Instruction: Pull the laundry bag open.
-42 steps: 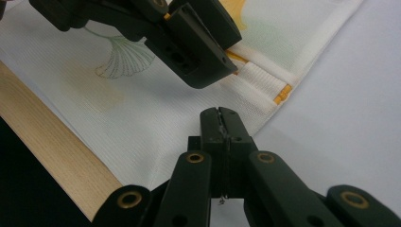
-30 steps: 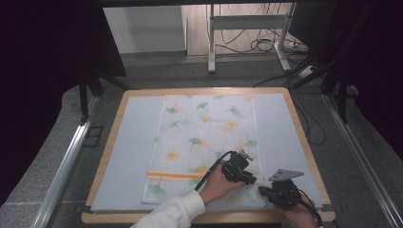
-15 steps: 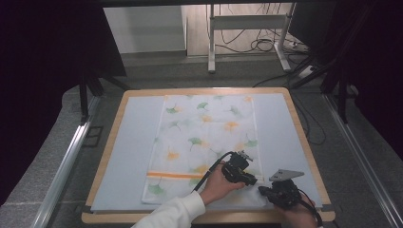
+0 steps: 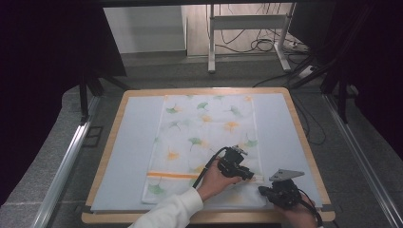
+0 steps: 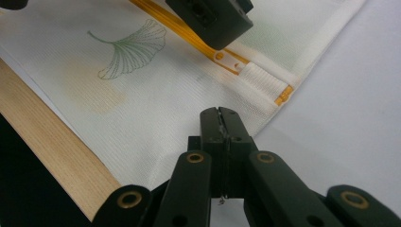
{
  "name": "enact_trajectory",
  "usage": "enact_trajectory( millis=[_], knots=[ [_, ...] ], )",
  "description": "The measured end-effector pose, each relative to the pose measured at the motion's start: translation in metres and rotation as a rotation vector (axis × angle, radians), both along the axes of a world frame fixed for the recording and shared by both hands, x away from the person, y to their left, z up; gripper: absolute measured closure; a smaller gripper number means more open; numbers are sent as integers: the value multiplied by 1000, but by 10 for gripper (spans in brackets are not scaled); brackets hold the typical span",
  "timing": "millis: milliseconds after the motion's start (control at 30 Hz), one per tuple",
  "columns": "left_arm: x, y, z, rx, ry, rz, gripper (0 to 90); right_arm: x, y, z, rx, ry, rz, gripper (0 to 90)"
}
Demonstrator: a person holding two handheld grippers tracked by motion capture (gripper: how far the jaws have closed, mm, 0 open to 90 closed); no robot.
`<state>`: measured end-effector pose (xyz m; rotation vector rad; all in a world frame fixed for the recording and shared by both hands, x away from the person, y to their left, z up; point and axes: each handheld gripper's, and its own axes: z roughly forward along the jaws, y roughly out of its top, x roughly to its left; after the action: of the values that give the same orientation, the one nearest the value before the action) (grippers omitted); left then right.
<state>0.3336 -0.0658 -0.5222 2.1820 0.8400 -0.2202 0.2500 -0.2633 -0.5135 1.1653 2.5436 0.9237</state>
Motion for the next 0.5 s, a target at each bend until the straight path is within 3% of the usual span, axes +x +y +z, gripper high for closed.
enact_trajectory(
  millis=[267, 367, 500],
  knots=[
    [-7, -8, 0, 14, -22, -40, 666, 0, 0, 0, -2, 1, -1, 892],
    [-8, -10, -1, 17, -9, -60, 663, 0, 0, 0, -1, 1, -1, 892],
    [-10, -12, 0, 36, -28, -58, 658, 0, 0, 0, -1, 2, -1, 892]
  ],
)
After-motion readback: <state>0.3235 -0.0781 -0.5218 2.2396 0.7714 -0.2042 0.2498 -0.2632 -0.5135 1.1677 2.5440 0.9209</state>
